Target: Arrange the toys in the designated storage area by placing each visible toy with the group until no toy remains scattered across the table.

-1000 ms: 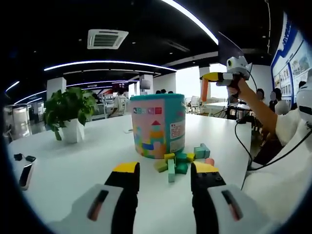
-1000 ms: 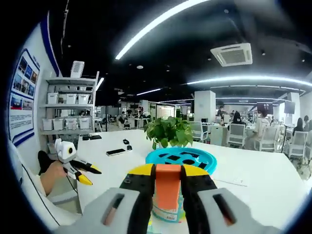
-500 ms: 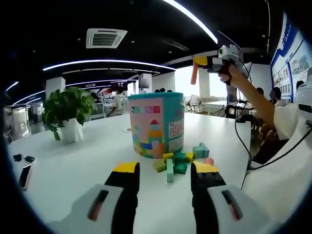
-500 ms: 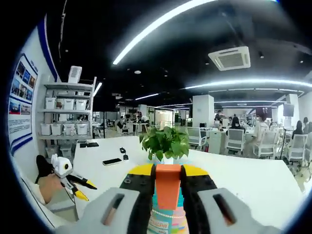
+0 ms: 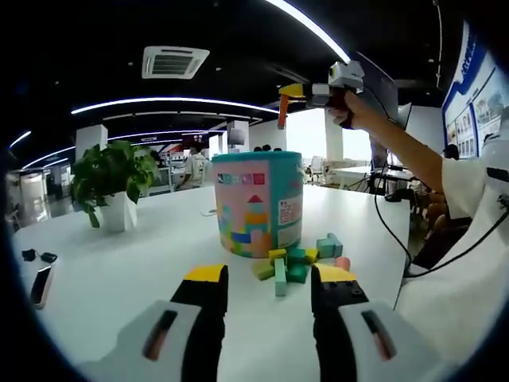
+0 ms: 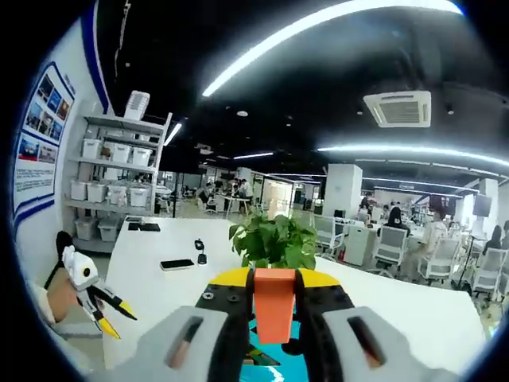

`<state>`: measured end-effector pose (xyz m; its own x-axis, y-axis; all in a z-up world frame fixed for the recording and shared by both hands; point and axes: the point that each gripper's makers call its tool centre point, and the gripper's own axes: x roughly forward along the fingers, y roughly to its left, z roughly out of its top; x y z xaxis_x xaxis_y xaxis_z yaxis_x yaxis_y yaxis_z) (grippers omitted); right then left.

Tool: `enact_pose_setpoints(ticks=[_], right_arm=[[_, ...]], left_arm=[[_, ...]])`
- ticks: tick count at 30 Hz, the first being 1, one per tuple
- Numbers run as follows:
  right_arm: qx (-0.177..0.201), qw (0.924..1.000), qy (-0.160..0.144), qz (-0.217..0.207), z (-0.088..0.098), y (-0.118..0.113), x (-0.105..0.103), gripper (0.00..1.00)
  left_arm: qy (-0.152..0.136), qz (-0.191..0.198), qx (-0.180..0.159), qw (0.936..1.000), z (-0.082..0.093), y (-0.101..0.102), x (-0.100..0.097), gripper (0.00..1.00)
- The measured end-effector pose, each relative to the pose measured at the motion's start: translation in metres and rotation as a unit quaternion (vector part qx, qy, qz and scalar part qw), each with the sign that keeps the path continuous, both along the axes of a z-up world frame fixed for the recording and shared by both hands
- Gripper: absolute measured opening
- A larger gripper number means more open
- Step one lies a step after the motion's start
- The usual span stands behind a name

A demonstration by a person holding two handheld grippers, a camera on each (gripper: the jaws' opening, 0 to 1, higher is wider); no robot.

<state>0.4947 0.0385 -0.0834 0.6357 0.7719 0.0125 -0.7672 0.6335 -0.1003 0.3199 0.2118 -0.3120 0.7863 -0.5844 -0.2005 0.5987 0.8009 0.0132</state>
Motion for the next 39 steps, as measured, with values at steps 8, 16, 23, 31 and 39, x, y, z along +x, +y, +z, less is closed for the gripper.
enact_pose_setpoints(ticks=[8,16,23,31,39], right_arm=[[0.022,0.9990,0.036,0.017,-0.008,0.021,0.022,0.20],[-0.008,0.9991,0.037,0.020,-0.034,0.046,0.036,0.20],[-0.031,0.9985,0.044,0.016,-0.056,0.047,0.044,0.20],[-0.035,0.9984,0.043,0.011,-0.068,0.051,0.048,0.20],[-0.006,0.9991,0.041,0.007,-0.060,0.051,0.050,0.60]], left_arm=[[0.003,0.001,0.001,1.0000,-0.002,0.001,0.001,0.42],[0.001,-0.002,0.002,1.0000,-0.001,-0.001,0.000,0.42],[0.002,0.001,0.002,1.0000,-0.003,0.003,0.000,0.42],[0.003,0.000,0.003,1.0000,-0.003,0.002,0.000,0.42],[0.003,0.001,0.003,1.0000,-0.004,0.003,0.000,0.42]])
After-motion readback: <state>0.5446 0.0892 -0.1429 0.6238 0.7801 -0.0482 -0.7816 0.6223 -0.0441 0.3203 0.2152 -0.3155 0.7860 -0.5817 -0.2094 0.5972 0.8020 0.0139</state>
